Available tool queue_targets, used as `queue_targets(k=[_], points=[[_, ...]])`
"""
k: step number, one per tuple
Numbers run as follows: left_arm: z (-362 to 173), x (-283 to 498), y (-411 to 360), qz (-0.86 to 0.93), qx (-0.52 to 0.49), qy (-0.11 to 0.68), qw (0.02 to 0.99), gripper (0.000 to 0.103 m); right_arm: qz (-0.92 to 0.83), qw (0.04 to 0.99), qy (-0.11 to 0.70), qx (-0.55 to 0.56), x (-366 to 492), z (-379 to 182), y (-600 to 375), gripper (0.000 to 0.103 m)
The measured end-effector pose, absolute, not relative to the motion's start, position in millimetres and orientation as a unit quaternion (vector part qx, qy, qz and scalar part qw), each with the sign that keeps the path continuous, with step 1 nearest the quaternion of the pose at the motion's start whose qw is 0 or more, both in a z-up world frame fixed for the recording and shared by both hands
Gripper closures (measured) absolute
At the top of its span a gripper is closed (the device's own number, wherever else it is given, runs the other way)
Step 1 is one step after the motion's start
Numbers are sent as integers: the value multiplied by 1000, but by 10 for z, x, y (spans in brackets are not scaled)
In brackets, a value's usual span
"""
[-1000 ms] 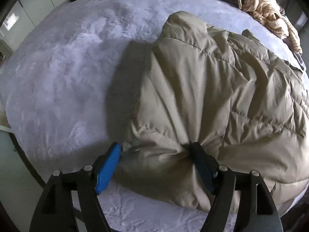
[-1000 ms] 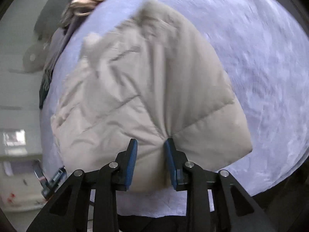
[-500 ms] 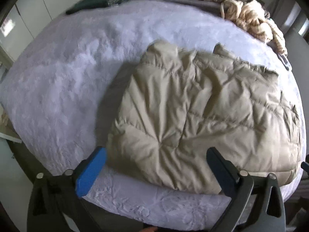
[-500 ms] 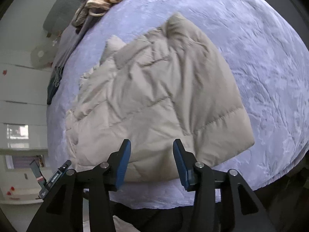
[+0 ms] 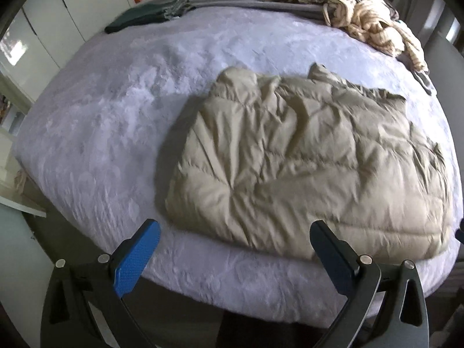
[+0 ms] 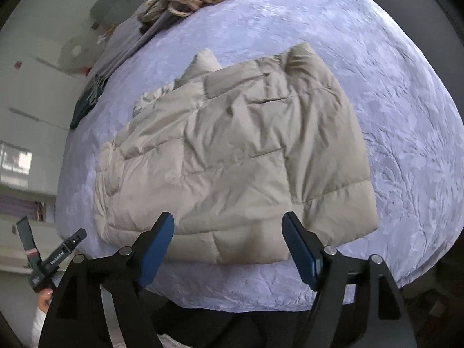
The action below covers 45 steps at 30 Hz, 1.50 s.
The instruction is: Fold large clothes
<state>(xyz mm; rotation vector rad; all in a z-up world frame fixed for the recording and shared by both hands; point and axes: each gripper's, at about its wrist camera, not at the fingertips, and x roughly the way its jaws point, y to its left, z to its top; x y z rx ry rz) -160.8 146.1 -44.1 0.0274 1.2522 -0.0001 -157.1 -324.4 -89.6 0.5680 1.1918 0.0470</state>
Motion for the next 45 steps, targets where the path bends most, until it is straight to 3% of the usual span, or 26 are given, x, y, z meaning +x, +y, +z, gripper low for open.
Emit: queue_targets(k=[2,4,22,45], points=[[-422,-1681,1446,1,16,586,810,0,28,790,557,256,-1596,-899,-3165,23],[-427,-1714,1442,-1,15,591,806,0,34,787,562,252,-1623,-919,-3100,15],[-539,-1083,1783,-54,40,594,801,0,14,776,572,265,-1275,-975,-2414,14],[-1076,-407,1956,-136,33,645,751,0,-54,779,567,261,-769,-1086,-1774,14]])
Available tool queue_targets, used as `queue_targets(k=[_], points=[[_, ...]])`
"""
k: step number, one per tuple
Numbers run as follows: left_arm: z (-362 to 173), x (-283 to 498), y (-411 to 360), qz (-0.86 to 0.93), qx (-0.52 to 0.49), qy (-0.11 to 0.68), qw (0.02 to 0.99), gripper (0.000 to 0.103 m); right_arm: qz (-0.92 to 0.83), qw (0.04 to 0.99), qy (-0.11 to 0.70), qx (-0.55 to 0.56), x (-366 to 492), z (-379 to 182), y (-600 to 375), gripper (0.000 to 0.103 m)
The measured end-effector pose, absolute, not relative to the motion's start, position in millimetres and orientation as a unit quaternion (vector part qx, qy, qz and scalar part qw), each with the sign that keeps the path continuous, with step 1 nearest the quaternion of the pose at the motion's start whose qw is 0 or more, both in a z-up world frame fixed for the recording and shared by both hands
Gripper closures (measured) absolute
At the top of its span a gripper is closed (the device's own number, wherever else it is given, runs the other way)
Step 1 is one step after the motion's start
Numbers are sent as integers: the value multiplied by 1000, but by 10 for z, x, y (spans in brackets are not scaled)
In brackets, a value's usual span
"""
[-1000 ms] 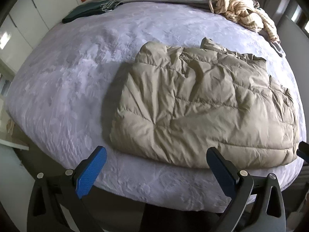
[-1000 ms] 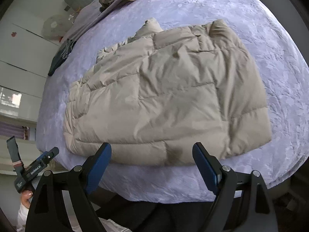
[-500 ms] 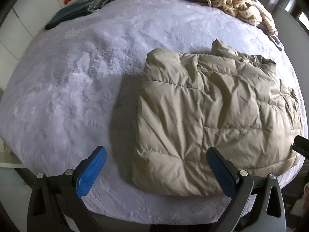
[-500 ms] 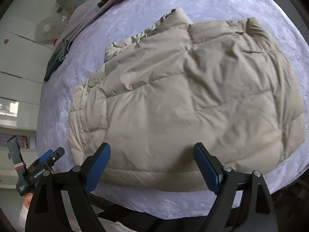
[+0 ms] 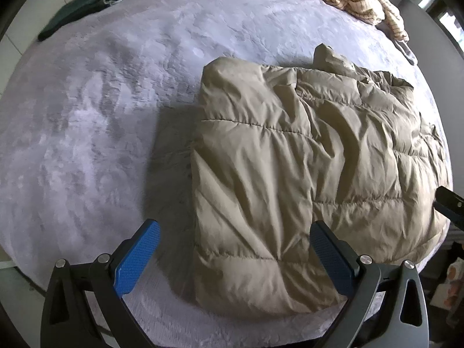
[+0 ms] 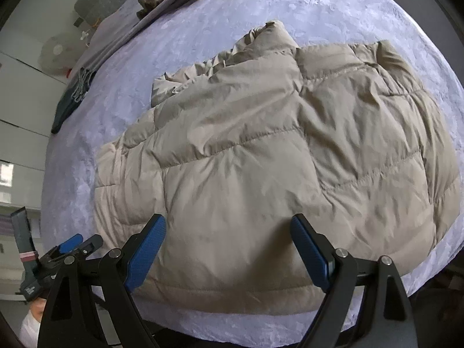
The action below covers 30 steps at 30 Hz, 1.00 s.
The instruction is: Fold large clothes
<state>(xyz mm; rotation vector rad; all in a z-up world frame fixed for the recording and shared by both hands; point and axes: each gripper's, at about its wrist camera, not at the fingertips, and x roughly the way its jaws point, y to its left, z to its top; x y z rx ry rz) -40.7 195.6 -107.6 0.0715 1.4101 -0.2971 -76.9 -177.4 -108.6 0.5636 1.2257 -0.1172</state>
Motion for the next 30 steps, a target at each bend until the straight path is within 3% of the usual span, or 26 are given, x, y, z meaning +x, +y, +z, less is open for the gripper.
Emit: queue_targets(k=[15,23,30], points=[[-1376,70,2251,-220,-71,667,708,0,-40,763,595,250,-467,-1279,-1594,13],[-2023,301,2347,-319,-177,716,595,0,-38,749,614,245,-428,-1384,-1577,13],[-2118,337,1808,-394,-144,713,562,0,-43,745,622,239,-415,-1429,-1561,13]])
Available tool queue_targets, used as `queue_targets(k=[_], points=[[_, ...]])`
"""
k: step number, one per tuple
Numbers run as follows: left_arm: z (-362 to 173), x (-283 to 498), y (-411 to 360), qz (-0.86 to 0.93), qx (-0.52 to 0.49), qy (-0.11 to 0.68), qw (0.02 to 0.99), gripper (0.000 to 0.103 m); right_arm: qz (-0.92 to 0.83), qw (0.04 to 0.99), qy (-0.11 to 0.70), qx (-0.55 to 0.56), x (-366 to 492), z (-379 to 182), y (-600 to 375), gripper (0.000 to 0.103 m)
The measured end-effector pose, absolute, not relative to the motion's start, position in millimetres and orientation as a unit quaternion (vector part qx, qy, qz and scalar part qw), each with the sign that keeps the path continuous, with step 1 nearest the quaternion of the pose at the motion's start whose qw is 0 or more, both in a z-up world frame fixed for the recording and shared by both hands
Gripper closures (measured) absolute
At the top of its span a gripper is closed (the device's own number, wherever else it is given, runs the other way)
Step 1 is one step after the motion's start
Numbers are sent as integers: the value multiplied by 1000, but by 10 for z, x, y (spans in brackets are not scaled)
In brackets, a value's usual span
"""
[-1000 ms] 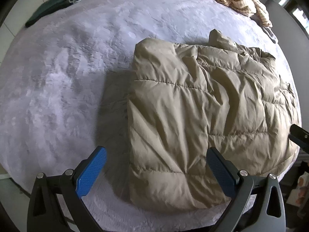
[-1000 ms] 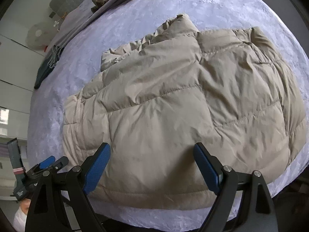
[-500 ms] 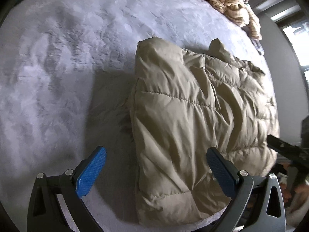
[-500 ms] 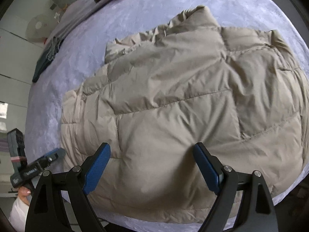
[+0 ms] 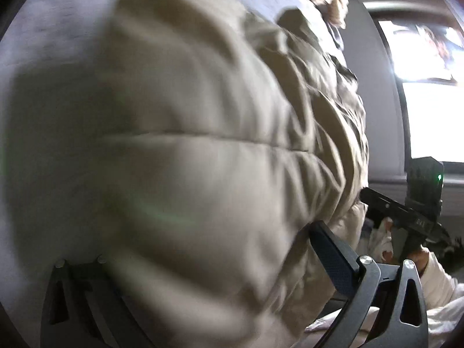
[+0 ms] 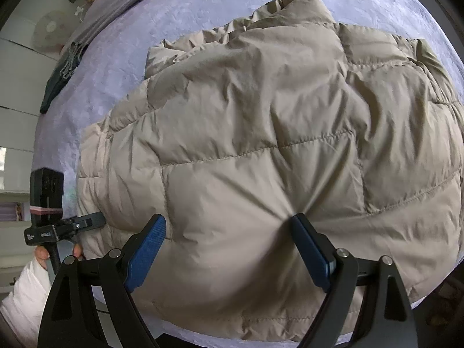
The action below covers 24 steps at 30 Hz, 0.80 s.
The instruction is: Fold large clothes
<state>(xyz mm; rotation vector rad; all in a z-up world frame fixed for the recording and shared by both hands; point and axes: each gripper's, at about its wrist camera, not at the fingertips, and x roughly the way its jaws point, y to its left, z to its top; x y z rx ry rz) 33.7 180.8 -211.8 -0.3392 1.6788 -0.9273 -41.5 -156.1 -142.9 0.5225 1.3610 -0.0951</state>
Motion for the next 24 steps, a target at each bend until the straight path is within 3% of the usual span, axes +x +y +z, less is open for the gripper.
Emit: queue_targets(k=[3,4,5,8,11,15,17,18,19,24], points=[[-2159,316,1599,-400,-116,717,559,0,-46,744,624,234,-396,-1440,-1544,13],[-2144,304,1560,-401,-109,716,561,7,-47,744,624,233,-393,-1439,-1539,13],[-2098,292,1545,-411,-109,710,561,32,-48,744,625,232,-392,-1438,-1536,13],[-1950,297,1580,-427,-136,702,553,67,-45,743,626,233,-374,-1417,-1495,13],[-1732,286,1595,-433,-138,691,562,74,-31,740,627,243,-378,-1339,-1533,13],[-1334,224,1525,-440,-137,676,575,74,-38,761,601,242,-425,-1164,-1694,13],[-1140,199,1468,-443,-129,670,581,74,-54,770,582,257,-428,-1133,-1833,35],[-1030,178,1425,-444,-125,667,586,74,-55,770,575,270,-406,-1150,-1904,72],[-890,140,1343,-443,-119,663,592,74,-55,768,574,279,-373,-1192,-1962,88],[-425,-64,963,-413,-100,662,617,74,-25,761,575,301,-142,-1562,-2086,94]])
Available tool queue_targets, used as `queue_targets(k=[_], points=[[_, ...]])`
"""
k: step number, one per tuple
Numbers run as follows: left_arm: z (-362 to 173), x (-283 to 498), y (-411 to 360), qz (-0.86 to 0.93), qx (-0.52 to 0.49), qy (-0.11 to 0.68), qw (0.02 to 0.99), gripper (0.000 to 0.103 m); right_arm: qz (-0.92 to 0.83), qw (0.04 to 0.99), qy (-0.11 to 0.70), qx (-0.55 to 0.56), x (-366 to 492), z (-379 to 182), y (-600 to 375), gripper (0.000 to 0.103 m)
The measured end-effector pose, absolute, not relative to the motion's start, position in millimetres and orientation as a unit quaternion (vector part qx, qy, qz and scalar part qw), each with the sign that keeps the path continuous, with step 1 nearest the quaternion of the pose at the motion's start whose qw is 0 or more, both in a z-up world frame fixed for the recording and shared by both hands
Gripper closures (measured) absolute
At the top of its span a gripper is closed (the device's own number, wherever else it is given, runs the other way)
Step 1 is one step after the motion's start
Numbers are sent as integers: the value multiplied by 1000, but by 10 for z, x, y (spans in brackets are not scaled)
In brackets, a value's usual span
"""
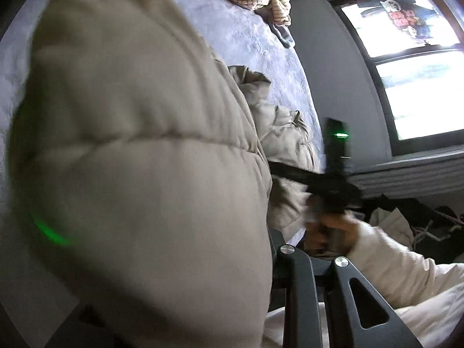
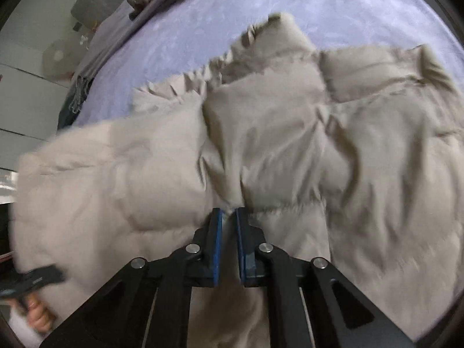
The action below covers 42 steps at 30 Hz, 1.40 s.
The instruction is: Fold large clothes
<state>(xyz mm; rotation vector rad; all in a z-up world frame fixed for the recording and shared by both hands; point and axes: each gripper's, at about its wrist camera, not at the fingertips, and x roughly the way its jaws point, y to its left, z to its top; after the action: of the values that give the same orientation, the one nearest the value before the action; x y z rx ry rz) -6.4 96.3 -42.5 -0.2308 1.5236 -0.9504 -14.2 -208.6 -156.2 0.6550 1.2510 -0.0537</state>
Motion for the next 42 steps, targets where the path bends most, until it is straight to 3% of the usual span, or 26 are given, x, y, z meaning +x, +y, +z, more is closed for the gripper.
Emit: queue_targets(k=[5,12,15,20,21,26,32,34,36,37,42], points=[[-79,-310,463,-380,-97,670,631,74,11,736,581,346,25,-1902,-2256,100],[149,-551,-575,-373,-15,672,639,73,65,707,580,400,58,-2101,-2489,102],[178,-619,-944,-381,2,678,628,64,75,705,561,427,-93,-1984,-2754,102],[20,-688,-1478,-412,-9,695,589,22,63,714,519,465,-624,-1774,-3294,100],[-19,-705,-1576,-430,-14,692,579,19,57,716,513,470,-735,-1745,-3384,99],[-357,-845,-2057,-523,-11,682,511,18,10,717,483,502,-1343,-1673,-3781,98],[-726,-741,-2188,-507,17,680,529,18,-46,714,474,514,-1936,-1558,-3949,97],[-720,-800,-2262,-504,37,673,540,18,-56,721,471,505,-2114,-1382,-3956,83],[-737,-859,-2348,-503,57,663,551,18,-49,737,456,496,-2309,-1089,-3887,24],[-769,-913,-2492,-502,68,659,556,18,-35,750,442,490,-2387,-917,-3827,18],[-713,-792,-2526,-496,98,630,590,18,48,759,435,482,-2328,-645,-3524,17]])
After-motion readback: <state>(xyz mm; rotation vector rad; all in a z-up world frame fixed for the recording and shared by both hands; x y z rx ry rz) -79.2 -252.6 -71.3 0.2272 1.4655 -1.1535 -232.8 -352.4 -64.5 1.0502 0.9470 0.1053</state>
